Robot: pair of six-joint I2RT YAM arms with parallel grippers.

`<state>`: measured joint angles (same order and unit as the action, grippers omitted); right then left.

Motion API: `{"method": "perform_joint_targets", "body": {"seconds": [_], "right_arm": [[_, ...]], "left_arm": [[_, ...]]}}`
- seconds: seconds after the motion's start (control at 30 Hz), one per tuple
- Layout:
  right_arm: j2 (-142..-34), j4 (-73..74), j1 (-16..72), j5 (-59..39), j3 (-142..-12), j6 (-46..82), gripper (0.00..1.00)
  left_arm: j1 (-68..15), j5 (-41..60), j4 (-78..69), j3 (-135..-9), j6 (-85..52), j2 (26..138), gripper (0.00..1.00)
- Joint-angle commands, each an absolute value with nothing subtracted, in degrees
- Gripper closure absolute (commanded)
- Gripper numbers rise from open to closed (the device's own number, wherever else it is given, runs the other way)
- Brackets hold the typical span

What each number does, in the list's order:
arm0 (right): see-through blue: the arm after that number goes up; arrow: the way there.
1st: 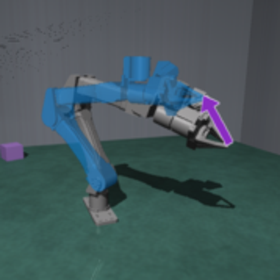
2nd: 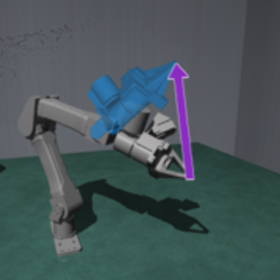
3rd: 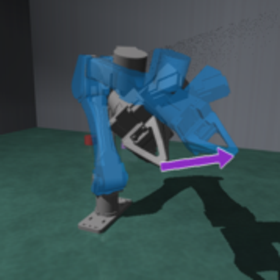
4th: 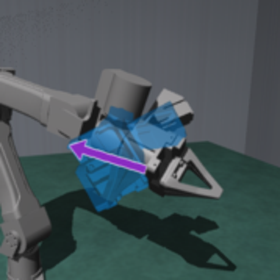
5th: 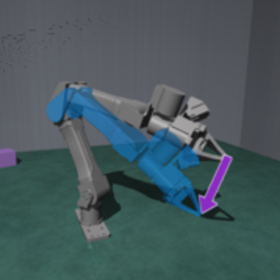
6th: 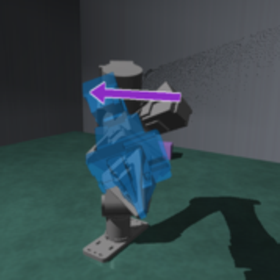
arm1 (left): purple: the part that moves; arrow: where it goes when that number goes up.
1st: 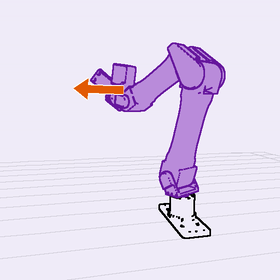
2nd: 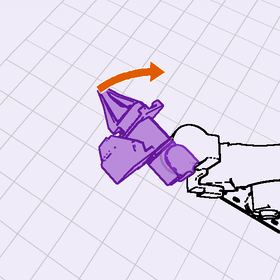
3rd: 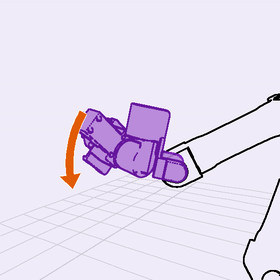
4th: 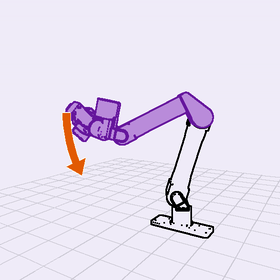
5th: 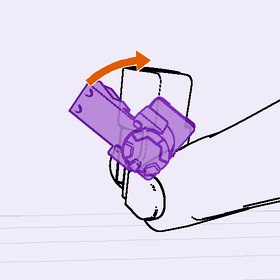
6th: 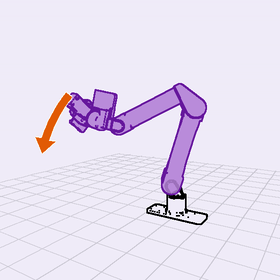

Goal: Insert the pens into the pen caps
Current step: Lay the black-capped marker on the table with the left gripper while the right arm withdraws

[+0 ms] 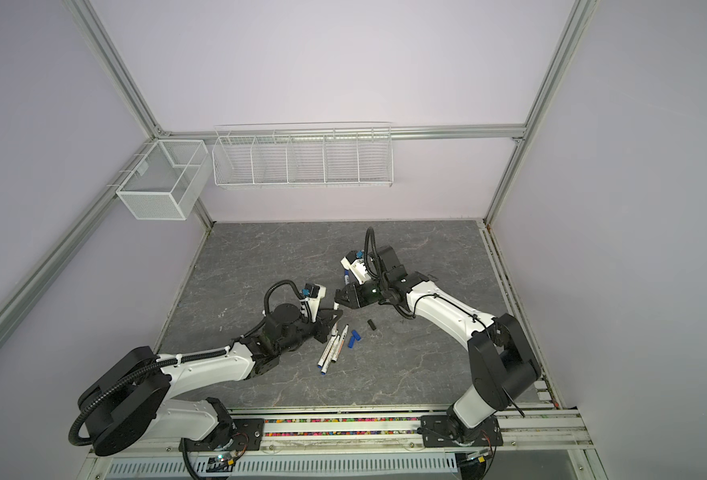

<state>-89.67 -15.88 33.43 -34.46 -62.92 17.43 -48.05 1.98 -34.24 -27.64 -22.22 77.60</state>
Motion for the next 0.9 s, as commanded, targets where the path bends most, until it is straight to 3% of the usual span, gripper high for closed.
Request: {"method": "perform_joint_targets", "body": {"seconds": [0.0,0.1,0.23,0.5,0.7,0.87], "right_arm": [[-85.48,-20.65,31.54,-33.67,-59.48,21.09,0.52],[-82.22,-17.27,28.9,-31.51,-58.4,23.71,0.5],[-80.78,-18.28,26.12,-28.55,-57.6,24.72,0.52],[-80.4,-22.94,25.6,-24.5,-57.31,21.82,0.54],[-80.05,-24.45,25.5,-22.84,-56.62,20.6,0.55],[-80.18,-25.21,25.57,-21.88,-56.34,20.0,0.56]], "left_arm": [[-46.58,-7.05,-51.22,-26.49,-30.02,78.8,1.0],[-46.46,-9.04,-52.07,-26.29,-31.68,81.97,1.0],[-44.39,-7.68,-41.68,-32.44,-34.66,85.8,1.0],[-39.28,-4.42,-36.46,-41.92,-36.23,98.2,1.0],[-38.67,-1.16,-23.3,-53.14,-37.48,105.89,1.0],[-38.67,-5.93,-15.98,-56.66,-38.84,108.37,0.9]]}}
